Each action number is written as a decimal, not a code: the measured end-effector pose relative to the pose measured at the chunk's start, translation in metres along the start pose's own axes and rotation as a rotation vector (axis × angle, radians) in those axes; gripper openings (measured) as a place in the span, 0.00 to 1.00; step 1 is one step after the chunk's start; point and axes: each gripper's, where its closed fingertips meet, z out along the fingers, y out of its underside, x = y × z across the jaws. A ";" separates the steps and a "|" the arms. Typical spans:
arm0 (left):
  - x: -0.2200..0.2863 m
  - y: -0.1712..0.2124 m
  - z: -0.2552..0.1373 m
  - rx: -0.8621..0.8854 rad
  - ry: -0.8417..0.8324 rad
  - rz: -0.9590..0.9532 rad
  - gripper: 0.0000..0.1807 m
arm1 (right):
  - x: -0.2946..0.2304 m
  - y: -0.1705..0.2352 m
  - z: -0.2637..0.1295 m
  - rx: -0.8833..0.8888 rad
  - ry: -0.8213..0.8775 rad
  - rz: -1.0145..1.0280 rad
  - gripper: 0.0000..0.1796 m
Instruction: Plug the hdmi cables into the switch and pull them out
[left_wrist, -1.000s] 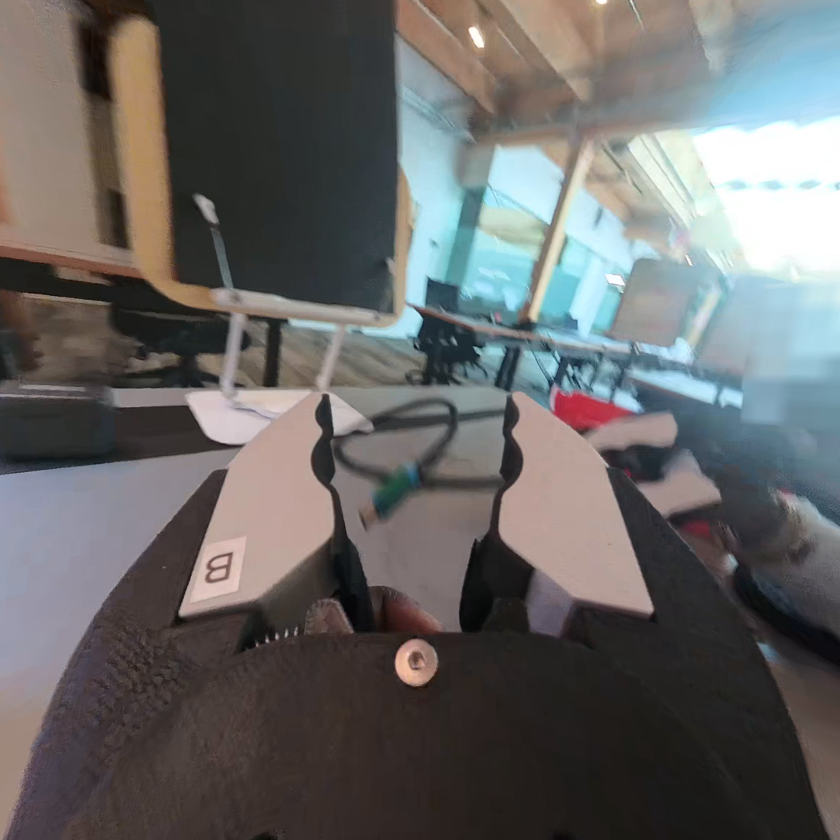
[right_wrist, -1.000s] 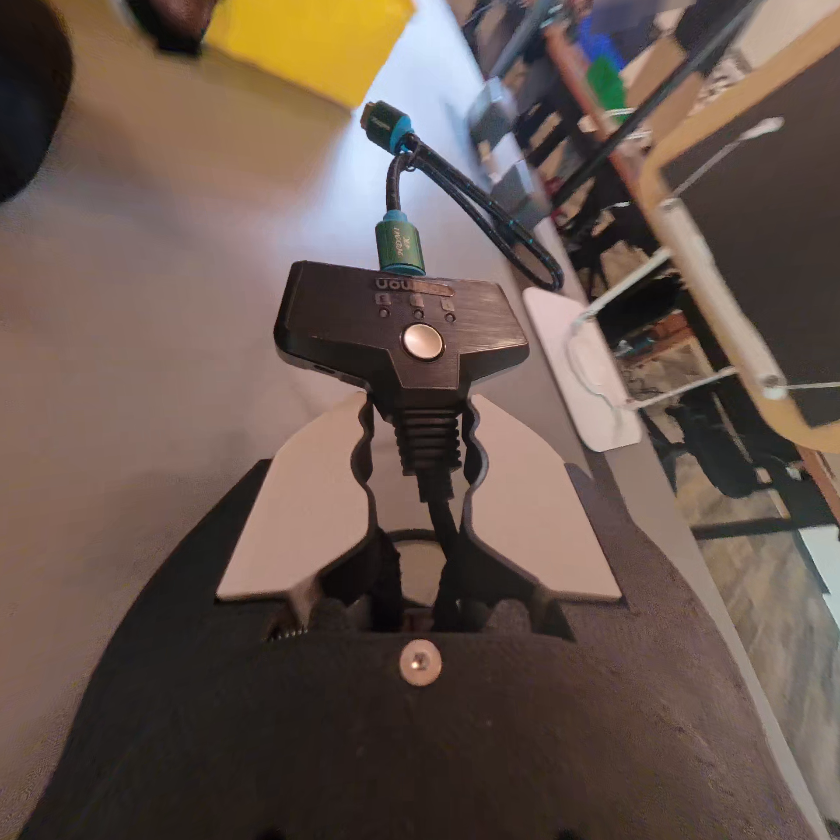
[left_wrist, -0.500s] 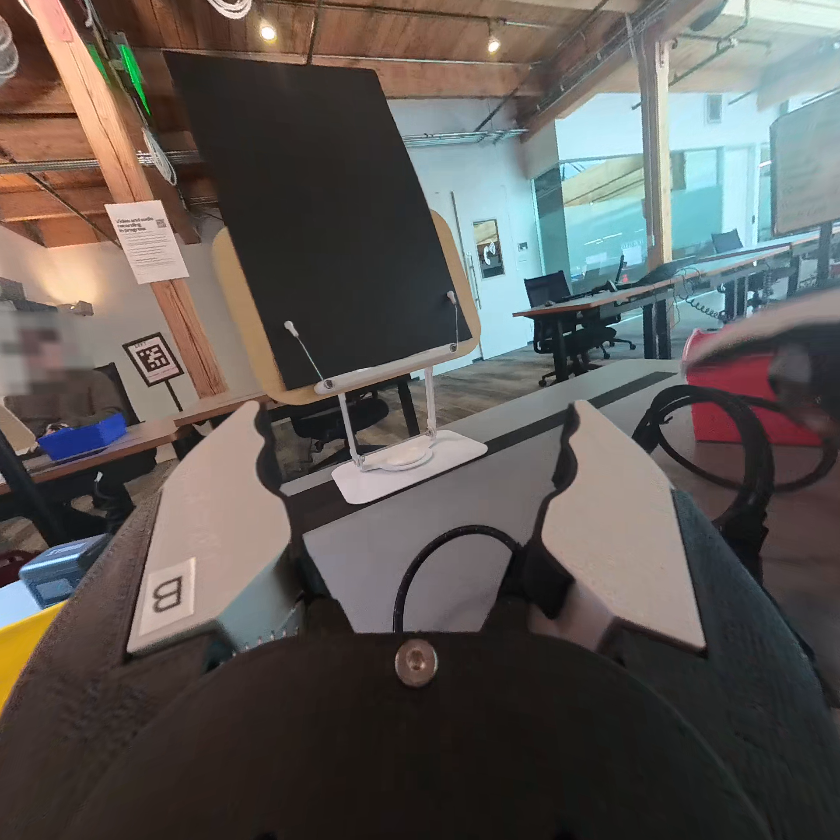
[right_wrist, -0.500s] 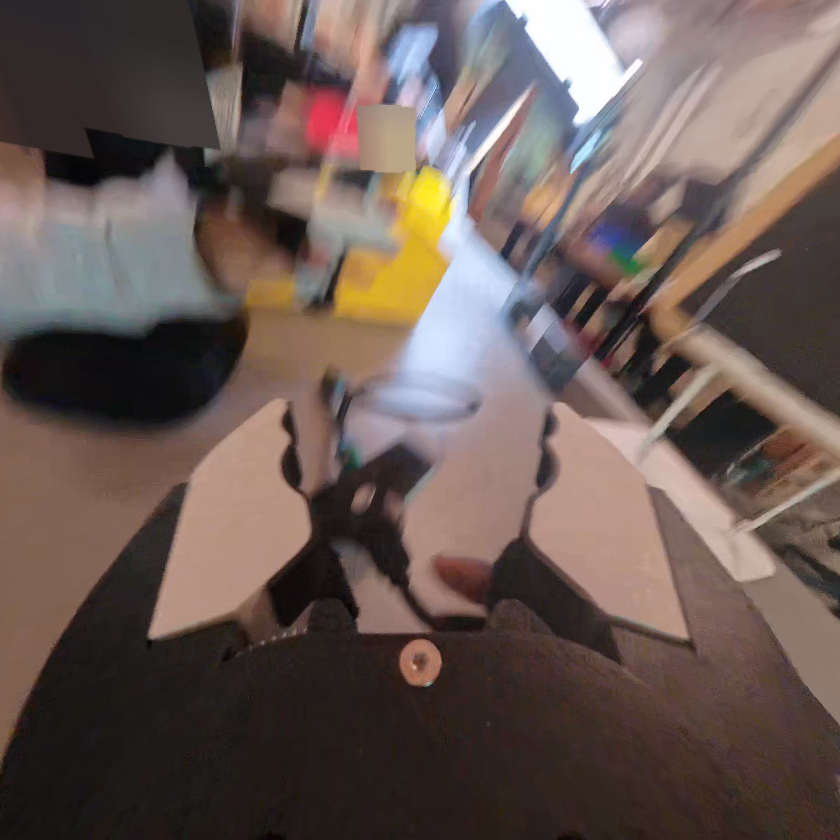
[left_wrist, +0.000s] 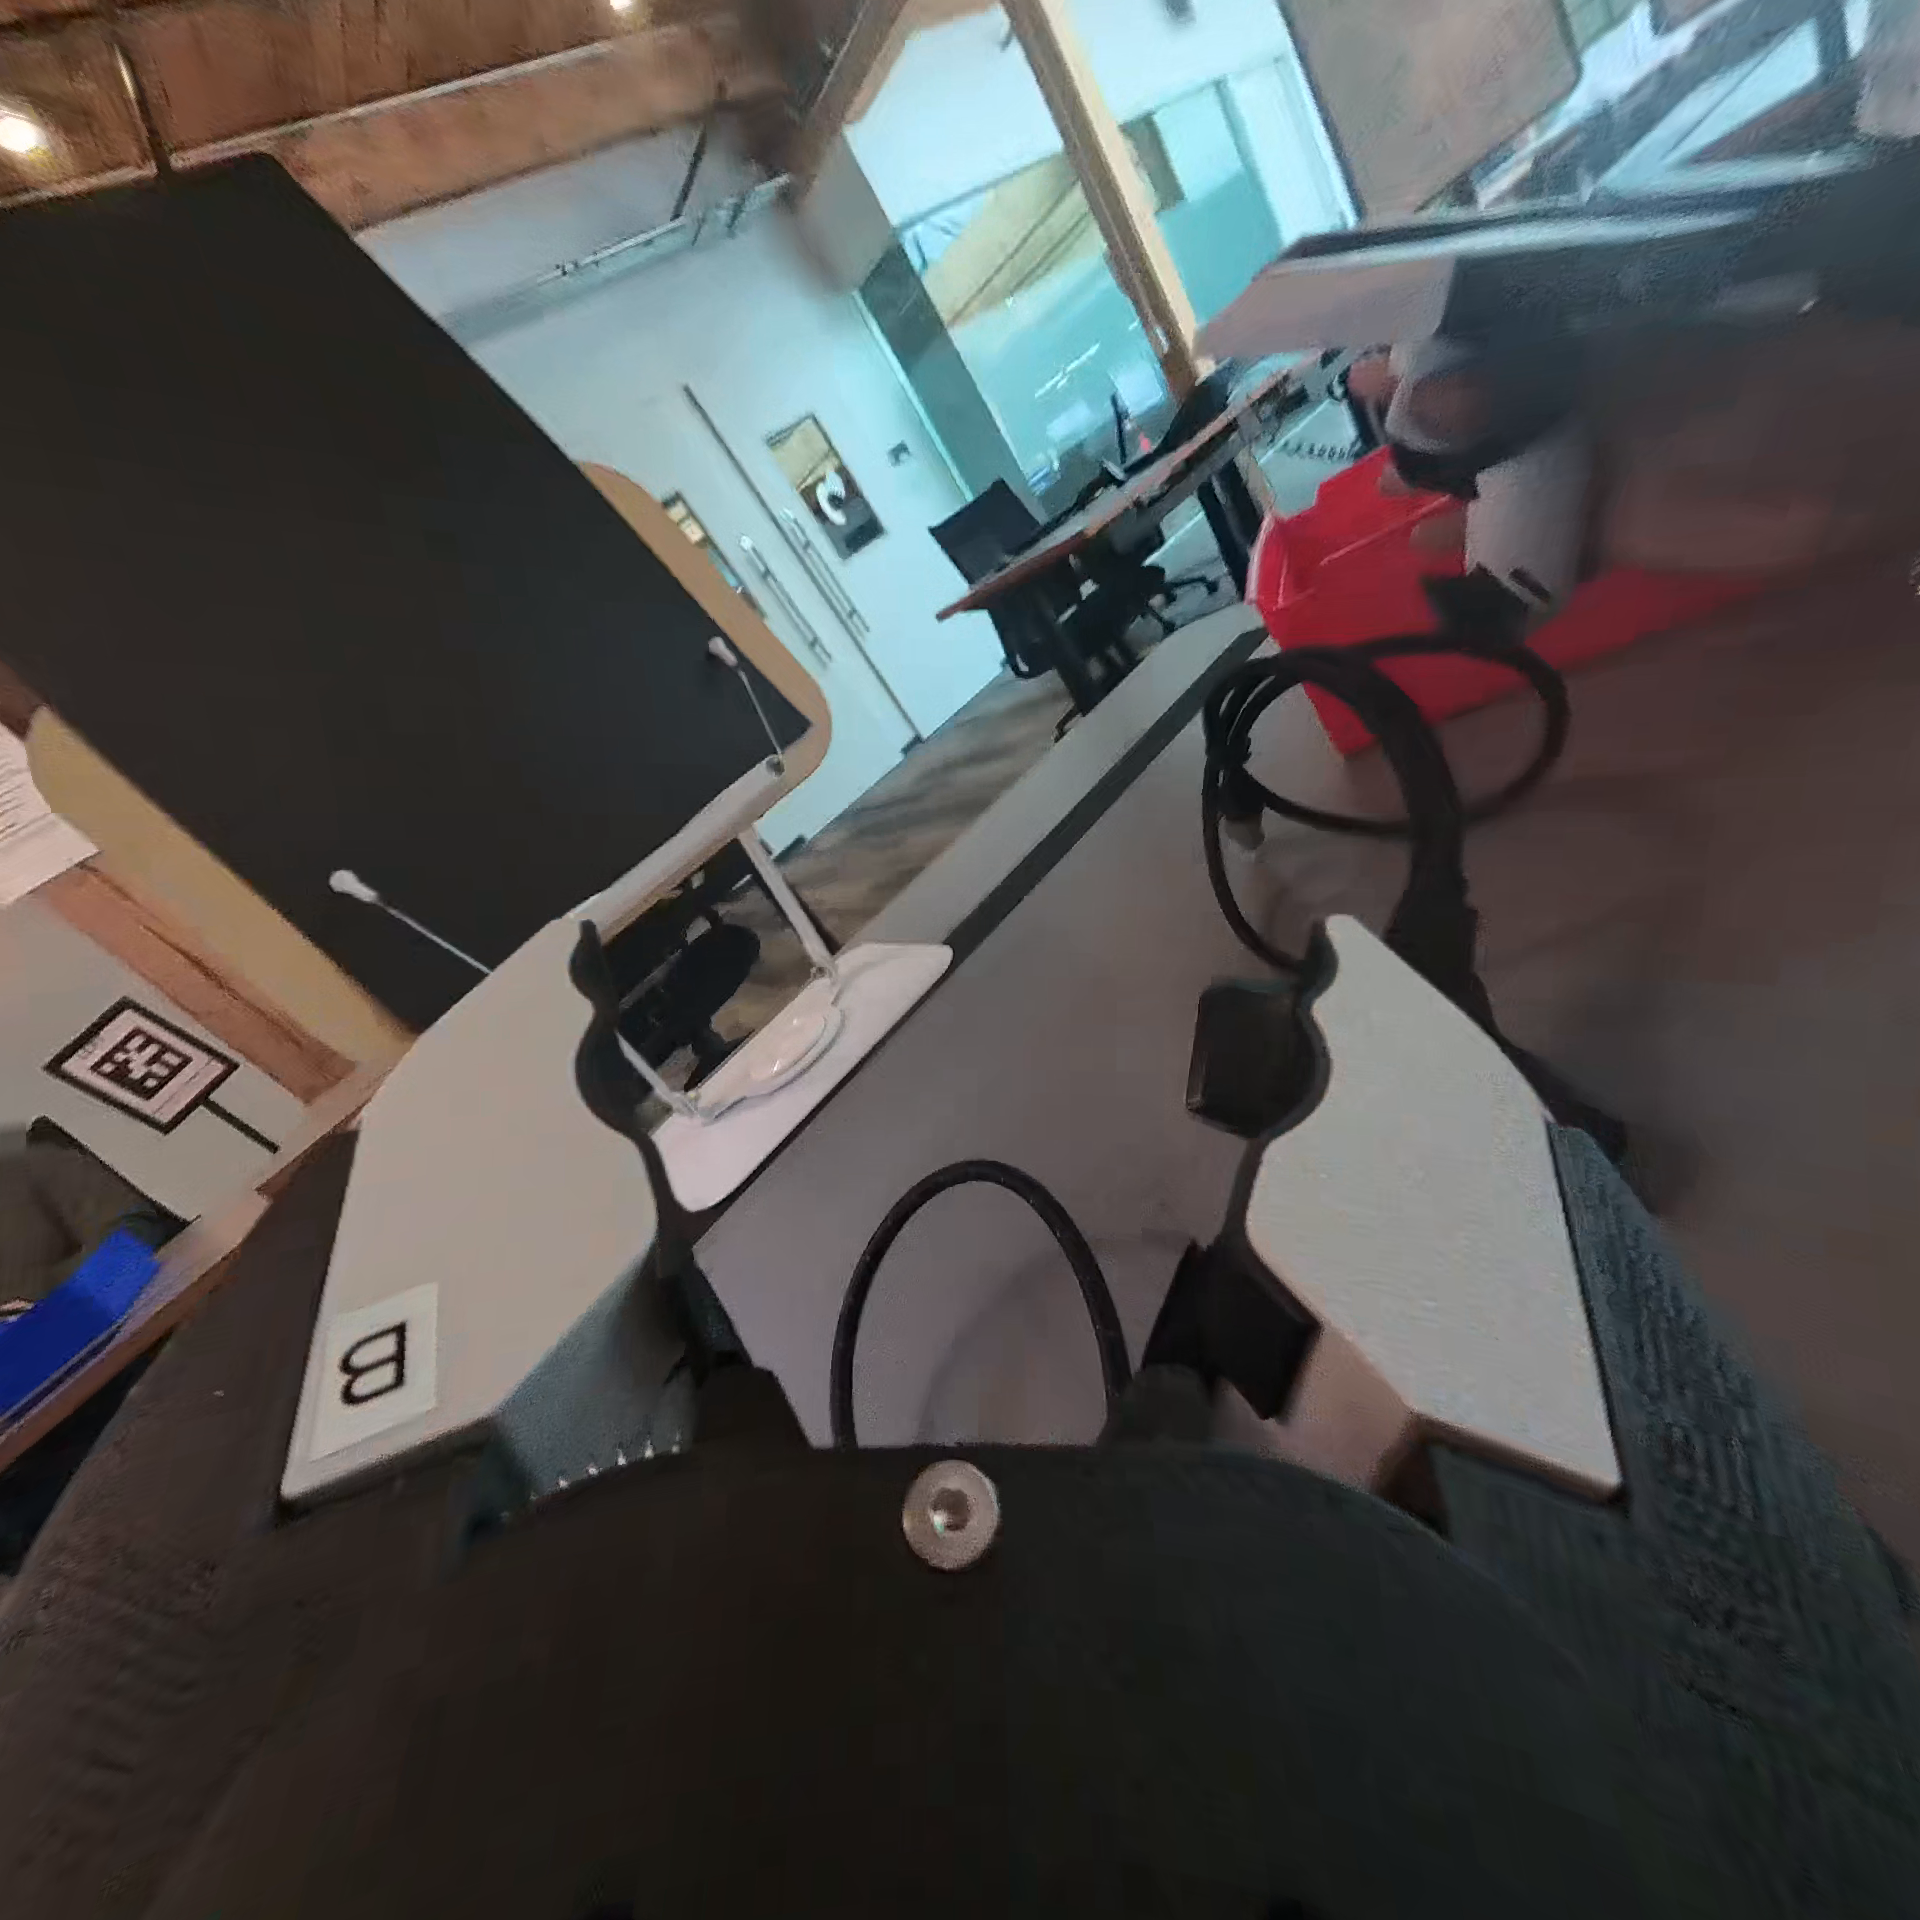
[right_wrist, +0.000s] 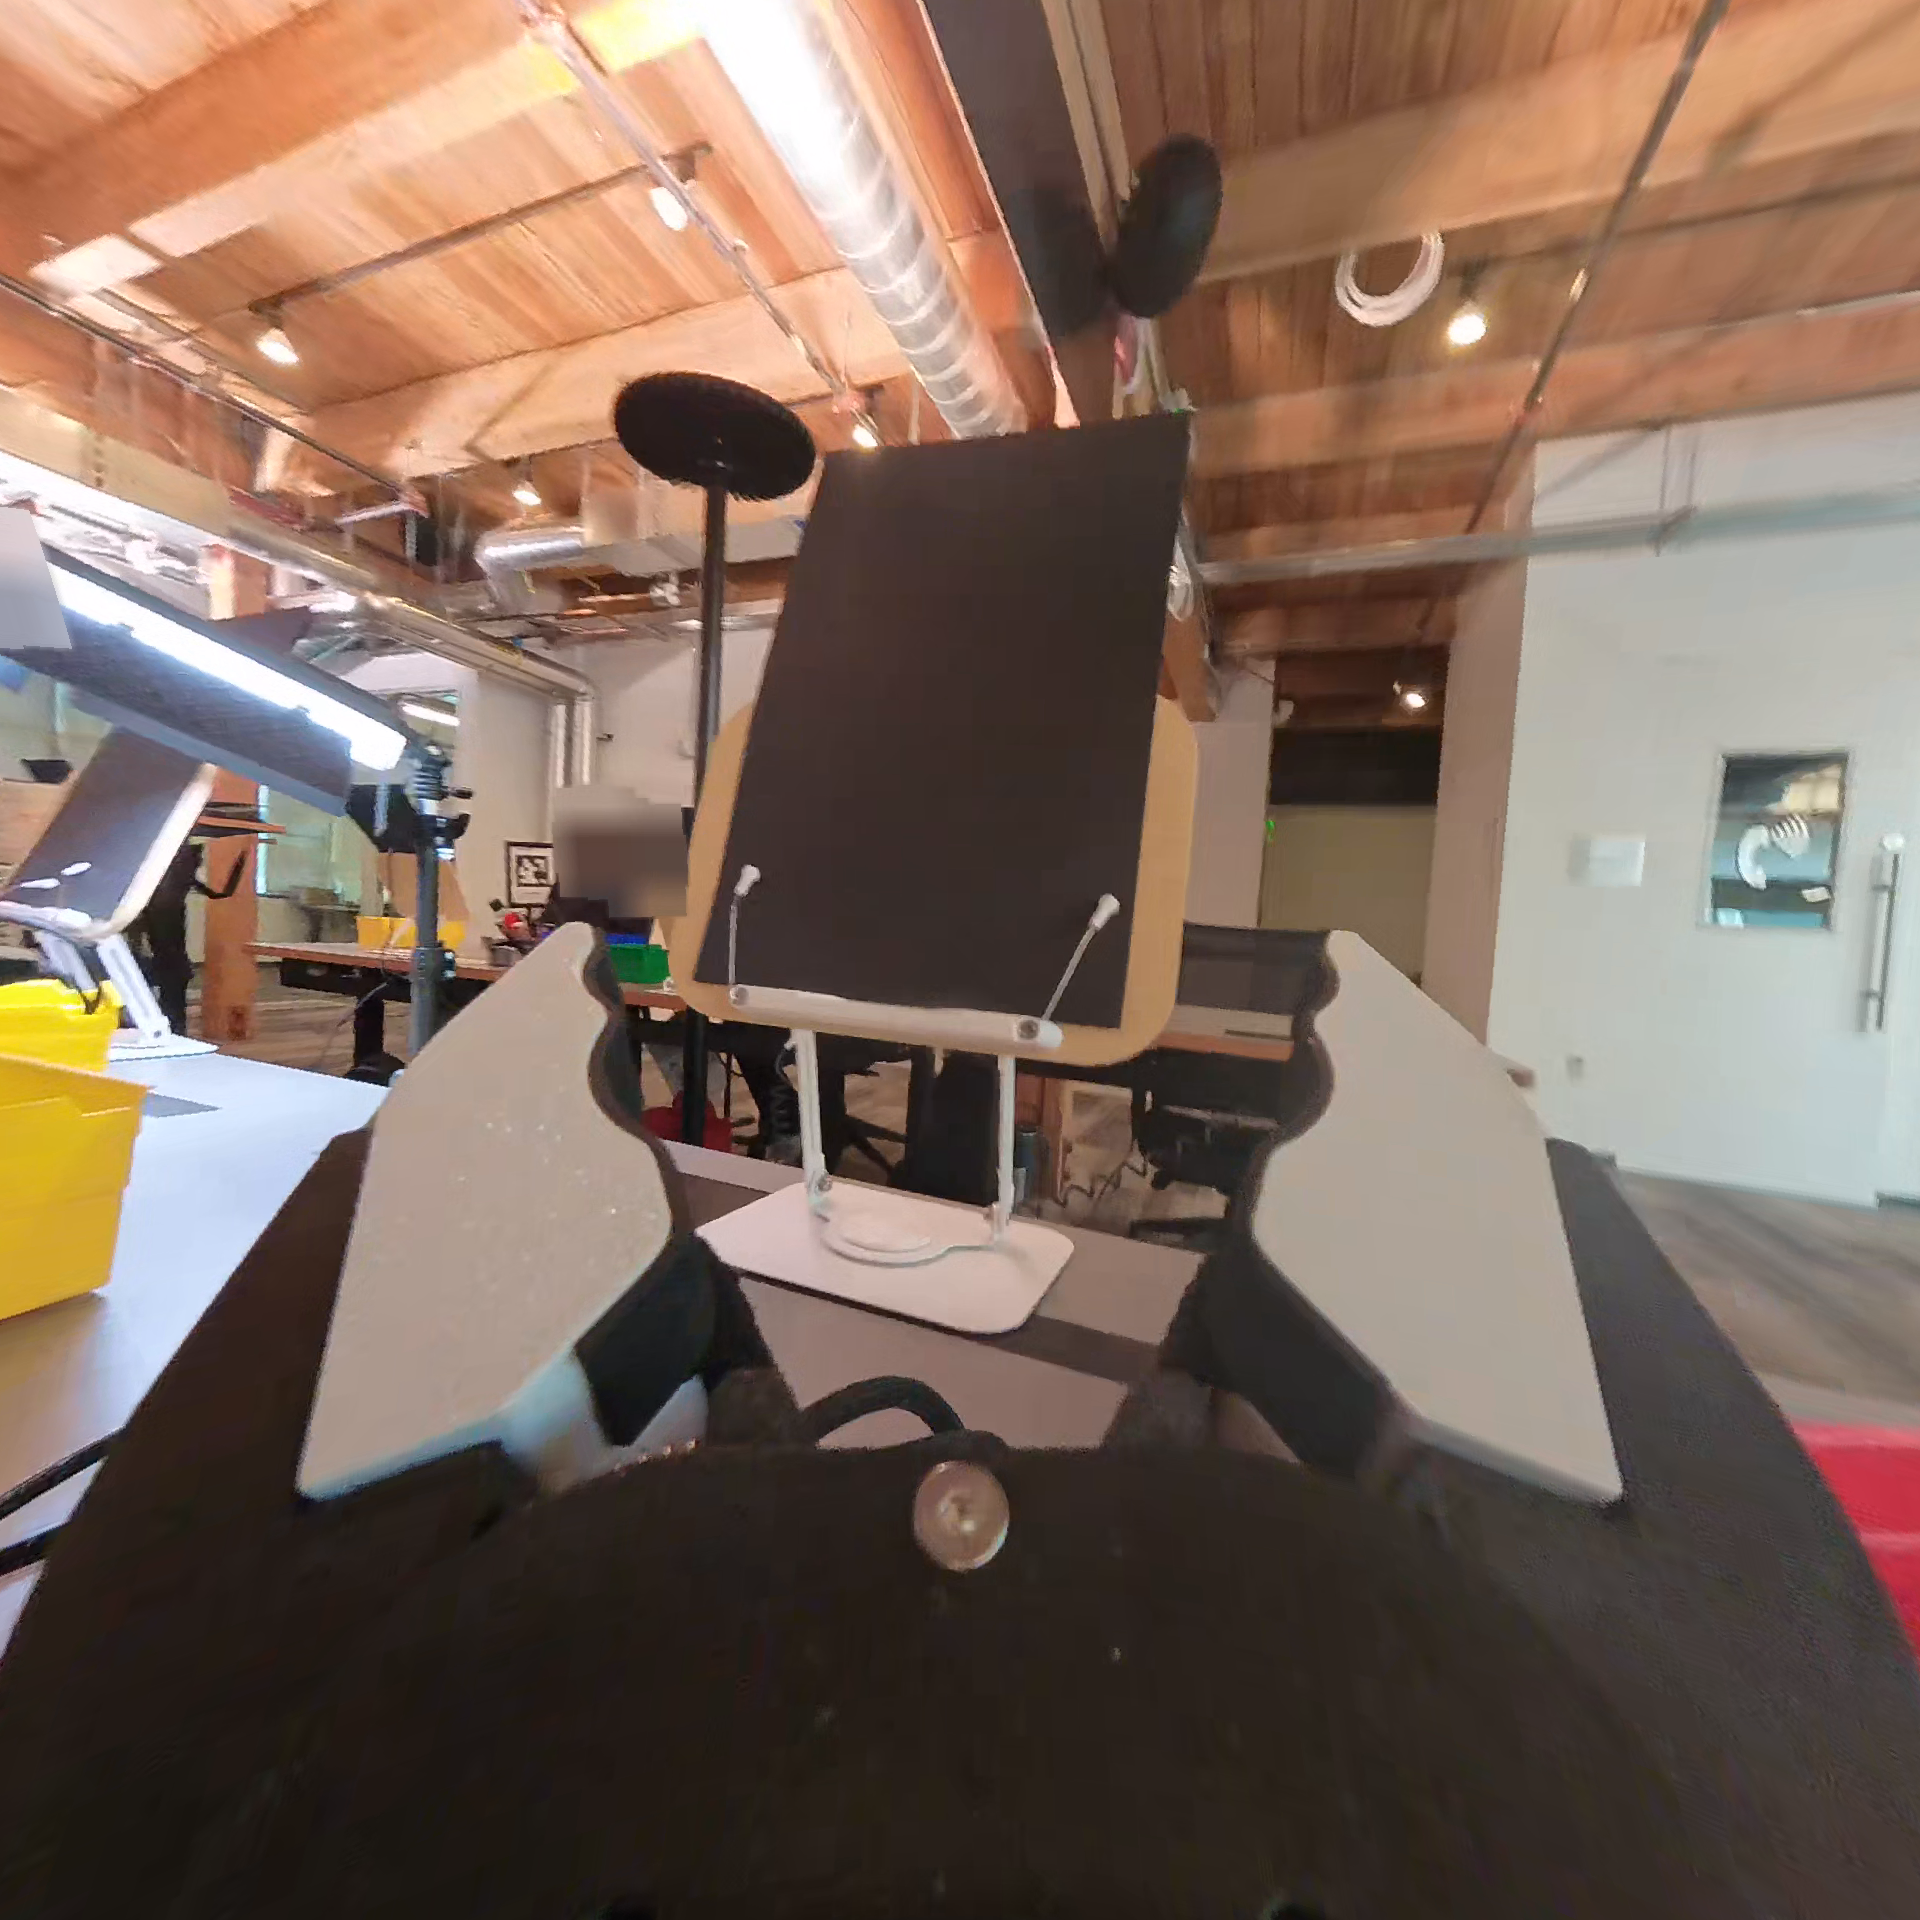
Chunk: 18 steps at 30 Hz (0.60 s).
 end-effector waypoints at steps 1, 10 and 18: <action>-0.002 0.002 0.001 -0.013 -0.019 -0.005 0.67 | -0.008 -0.004 -0.001 0.027 -0.041 -0.023 0.62; -0.046 0.031 -0.006 -0.022 -0.181 -0.480 0.66 | -0.150 0.015 -0.038 0.172 -0.557 -0.765 0.61; 0.008 0.061 0.011 -0.415 -0.029 0.267 0.61 | -0.062 0.022 -0.008 -0.017 -0.223 -0.267 0.54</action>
